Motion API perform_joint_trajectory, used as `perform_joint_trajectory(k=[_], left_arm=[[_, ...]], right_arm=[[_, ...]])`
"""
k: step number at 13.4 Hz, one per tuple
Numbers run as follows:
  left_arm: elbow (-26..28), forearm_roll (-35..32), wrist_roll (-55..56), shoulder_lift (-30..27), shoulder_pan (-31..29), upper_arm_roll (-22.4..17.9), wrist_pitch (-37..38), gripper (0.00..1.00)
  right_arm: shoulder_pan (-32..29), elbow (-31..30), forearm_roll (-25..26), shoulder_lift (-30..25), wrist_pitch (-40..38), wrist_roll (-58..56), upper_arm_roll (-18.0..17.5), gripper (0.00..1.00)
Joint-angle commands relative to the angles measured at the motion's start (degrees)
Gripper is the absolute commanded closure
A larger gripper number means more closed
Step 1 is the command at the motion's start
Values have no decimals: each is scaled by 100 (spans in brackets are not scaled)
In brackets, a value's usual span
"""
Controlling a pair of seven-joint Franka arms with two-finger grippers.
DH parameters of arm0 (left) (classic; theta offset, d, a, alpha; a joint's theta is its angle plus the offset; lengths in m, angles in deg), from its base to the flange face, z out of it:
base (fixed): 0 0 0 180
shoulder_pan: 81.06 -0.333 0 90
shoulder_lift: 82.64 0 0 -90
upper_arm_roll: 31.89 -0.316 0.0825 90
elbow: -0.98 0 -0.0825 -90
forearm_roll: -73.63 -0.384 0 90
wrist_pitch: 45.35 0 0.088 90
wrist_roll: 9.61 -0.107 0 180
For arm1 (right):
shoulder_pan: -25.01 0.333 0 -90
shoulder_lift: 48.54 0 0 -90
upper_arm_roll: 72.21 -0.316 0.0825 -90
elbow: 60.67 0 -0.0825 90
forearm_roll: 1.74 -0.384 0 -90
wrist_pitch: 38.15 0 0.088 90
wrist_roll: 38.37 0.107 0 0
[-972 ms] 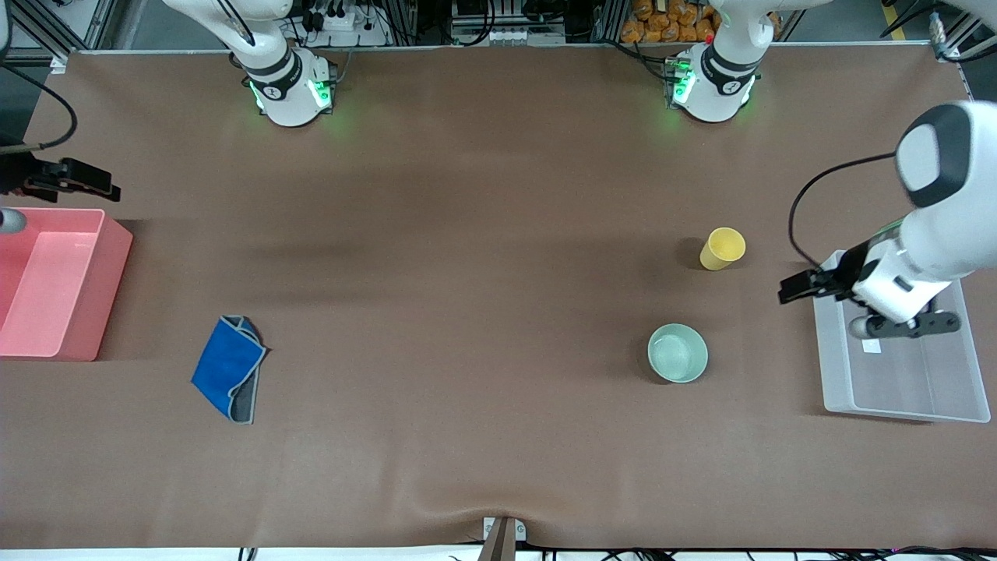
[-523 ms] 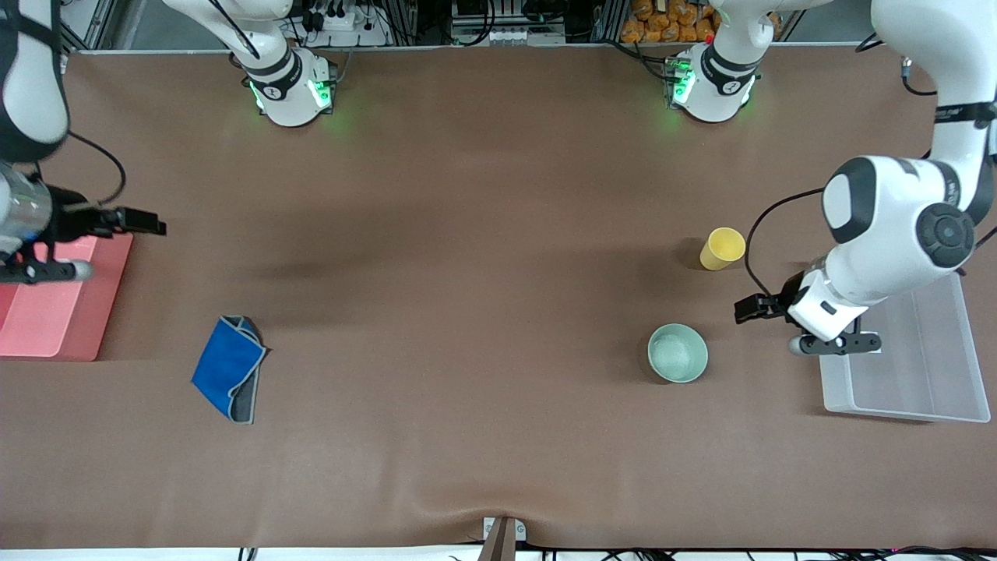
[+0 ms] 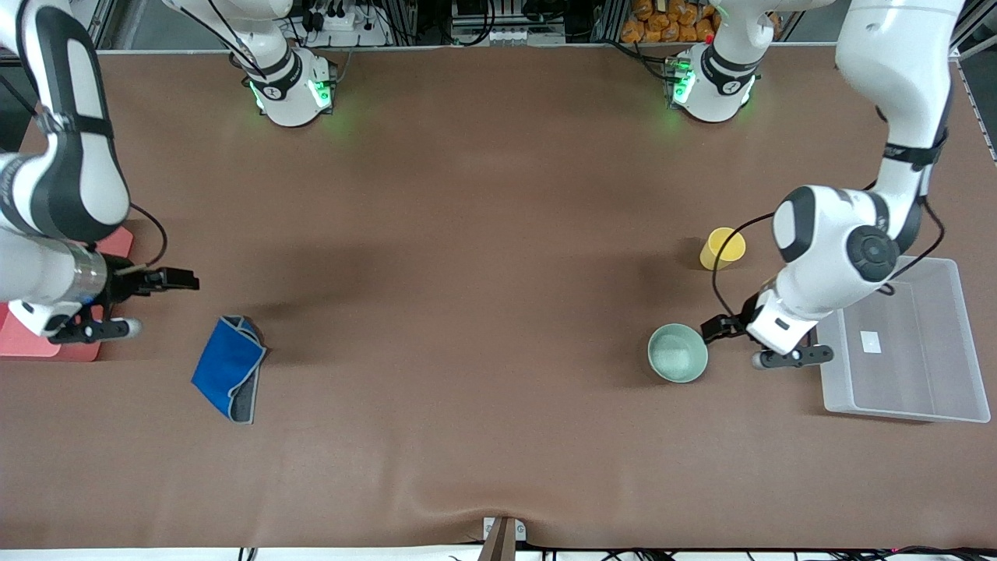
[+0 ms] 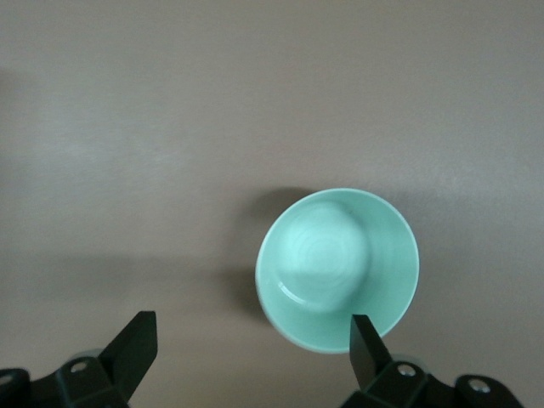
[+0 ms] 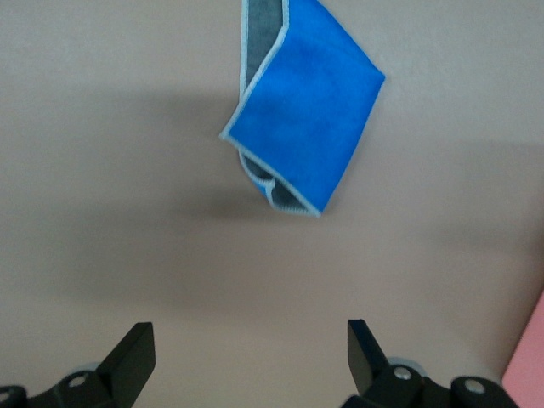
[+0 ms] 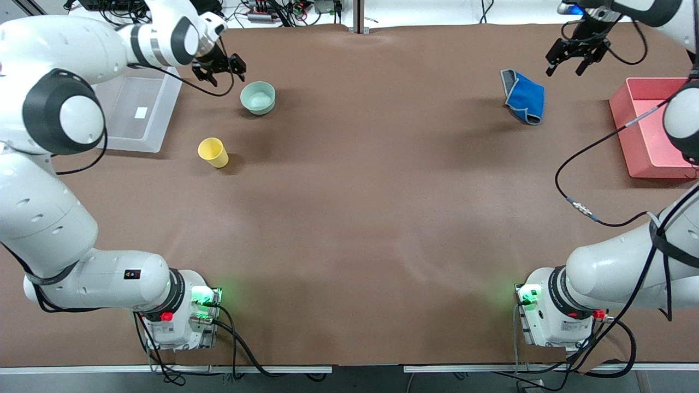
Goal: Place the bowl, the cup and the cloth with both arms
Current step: 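Lower the left gripper to the green bowl while the right gripper reaches the cloth, then grasp the bowl rim with the left gripper while the right gripper grasps the cloth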
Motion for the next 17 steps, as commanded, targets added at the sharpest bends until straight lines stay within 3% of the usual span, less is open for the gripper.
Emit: perform_joint_trajectory(k=[1, 3, 4, 6, 8, 9, 11, 13, 14, 17], left_arm=[[0, 18, 82, 300, 13, 1, -457, 0], [9, 18, 74, 493, 31, 1, -659, 1], [9, 18, 82, 564, 31, 1, -730, 8], [0, 27, 91, 661, 31, 1, -757, 25], [18, 27, 117, 670, 31, 1, -757, 57], [18, 27, 126, 696, 31, 1, -757, 66], [0, 27, 126, 740, 57, 1, -774, 75], [-8, 27, 126, 766, 66, 1, -774, 95], [-17, 27, 126, 767, 75, 1, -774, 100], [-61, 27, 135, 741, 23, 1, -774, 100]], right_arm=[[24, 447, 25, 671, 228, -217, 14, 0], [-20, 457, 43, 1014, 693, -602, 14, 0], [-38, 465, 51, 1189, 895, -752, 14, 0], [-38, 544, 78, 1558, 1230, -920, 23, 0], [-125, 798, 297, 1893, 1415, -1305, 23, 0], [-195, 869, 298, 2007, 1460, -1481, 23, 0], [-222, 922, 298, 2079, 1574, -1658, 23, 0], [-214, 922, 306, 2166, 1793, -1842, 23, 0], [-231, 922, 306, 2254, 1924, -1992, 23, 0], [-310, 922, 254, 2386, 2110, -2247, 23, 0]])
